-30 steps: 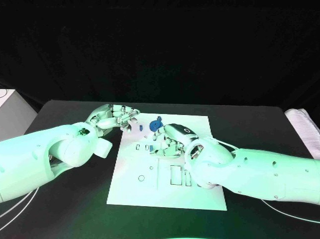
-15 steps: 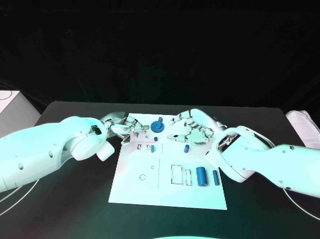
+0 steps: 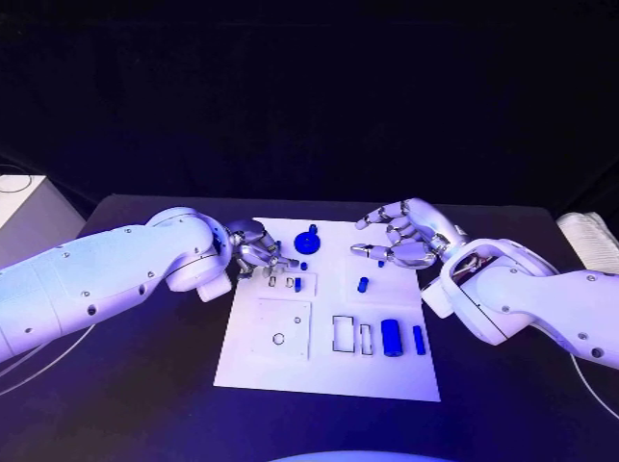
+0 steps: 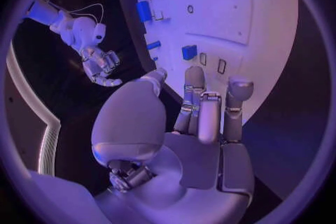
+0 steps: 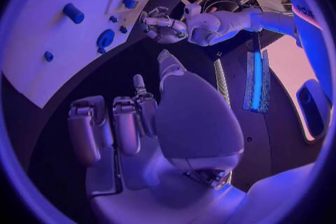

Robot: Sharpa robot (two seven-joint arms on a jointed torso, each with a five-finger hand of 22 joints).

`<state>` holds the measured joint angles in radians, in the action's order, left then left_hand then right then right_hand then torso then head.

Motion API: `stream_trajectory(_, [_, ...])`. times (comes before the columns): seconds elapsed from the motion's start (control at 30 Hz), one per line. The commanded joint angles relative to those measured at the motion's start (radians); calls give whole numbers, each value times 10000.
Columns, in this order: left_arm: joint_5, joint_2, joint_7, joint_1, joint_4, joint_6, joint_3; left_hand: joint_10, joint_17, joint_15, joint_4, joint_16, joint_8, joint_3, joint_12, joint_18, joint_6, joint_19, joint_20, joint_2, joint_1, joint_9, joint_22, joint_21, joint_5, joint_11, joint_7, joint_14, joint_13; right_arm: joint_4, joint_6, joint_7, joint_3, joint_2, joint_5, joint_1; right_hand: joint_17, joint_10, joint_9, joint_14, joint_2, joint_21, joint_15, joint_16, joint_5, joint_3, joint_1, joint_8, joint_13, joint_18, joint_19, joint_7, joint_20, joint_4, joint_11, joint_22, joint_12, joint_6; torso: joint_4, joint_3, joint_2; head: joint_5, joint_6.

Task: Assemble the parts on the task board

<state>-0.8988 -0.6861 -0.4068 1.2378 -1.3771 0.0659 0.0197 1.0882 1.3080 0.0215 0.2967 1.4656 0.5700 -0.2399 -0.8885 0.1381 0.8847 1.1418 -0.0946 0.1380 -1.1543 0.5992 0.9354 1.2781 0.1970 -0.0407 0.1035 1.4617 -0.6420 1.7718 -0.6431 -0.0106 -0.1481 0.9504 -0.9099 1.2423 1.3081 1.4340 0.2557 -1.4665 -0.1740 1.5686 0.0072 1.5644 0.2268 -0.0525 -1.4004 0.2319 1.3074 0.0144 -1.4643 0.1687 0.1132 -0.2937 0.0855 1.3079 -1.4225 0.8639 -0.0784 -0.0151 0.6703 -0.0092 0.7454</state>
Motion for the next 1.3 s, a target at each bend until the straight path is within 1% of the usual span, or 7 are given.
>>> stream_trajectory(0.03, [-921,236,-731,85,192,850,41,-5,377,27,-12,63,106,106,-72,-89,-89,26,87,-44,188,124,25,3,63,87,-9,33,-4,-40,-127,242,6,14,470,23,2539,-84,0,-1020,25,22,40,29,44,65,81,45,1209,-144,-1065,-5,11,17,-1,2629,58,67,-10,26,-2,17,66])
stream_trajectory(0.07, [-961,300,-758,103,244,909,54,-8,378,29,-13,64,128,123,-78,-90,-102,29,89,-56,216,158,29,5,61,89,-12,33,-3,-58,-141,227,6,15,483,30,2539,-84,0,-1020,25,22,40,29,44,65,81,45,1209,-144,-1065,-5,11,17,-1,2629,58,67,-7,32,4,14,76])
stream_trajectory(0.17, [-1090,512,-831,165,430,1098,112,-11,392,33,-14,74,173,147,-95,-92,-123,35,93,-97,268,229,37,9,63,94,-19,40,-2,-105,-163,186,6,12,524,45,2539,-84,0,-1020,25,22,40,29,44,65,81,45,1209,-144,-1065,-5,11,17,-1,2629,58,67,1,15,18,9,89])
stream_trajectory(0.33, [-1194,759,-891,227,625,1332,188,-15,405,38,-16,83,230,164,-112,-98,-129,55,97,-143,306,307,65,23,69,102,-30,47,-2,-146,-176,123,6,4,558,62,2533,-75,0,-1019,39,22,39,27,51,66,100,51,1217,-144,-1065,-7,10,18,-3,2629,49,74,6,9,20,-8,128])
stream_trajectory(0.6, [-1222,1048,-940,255,806,1687,263,-25,436,42,-14,101,277,194,-127,-107,-157,80,100,-172,361,385,106,43,66,106,-34,60,-1,-225,-146,26,5,-38,572,78,2533,-84,1,-1019,52,22,38,27,55,65,114,57,1207,-144,-1065,-9,9,20,-5,2629,58,80,-50,-14,5,-50,162])
stream_trajectory(0.9, [-1216,1267,-964,259,990,1907,350,-30,424,44,-13,98,299,207,-136,-113,-173,95,101,-197,392,426,132,56,59,108,-37,54,-1,-283,-96,-35,5,-89,573,81,2518,-91,2,-1015,61,22,36,21,52,69,135,62,1199,-144,-1065,-12,8,19,-6,2629,65,87,-53,-24,1,-73,189])
stream_trajectory(1.3, [-1149,1362,-957,259,983,1886,374,-44,391,44,-17,85,311,208,-137,-111,-195,81,100,-224,399,456,116,48,60,108,-37,37,1,-357,-58,-125,5,-153,565,82,2526,-90,3,-1017,74,22,35,24,46,72,158,69,1198,-144,-1065,-14,7,20,-8,2629,64,93,-72,-17,-5,-111,242])
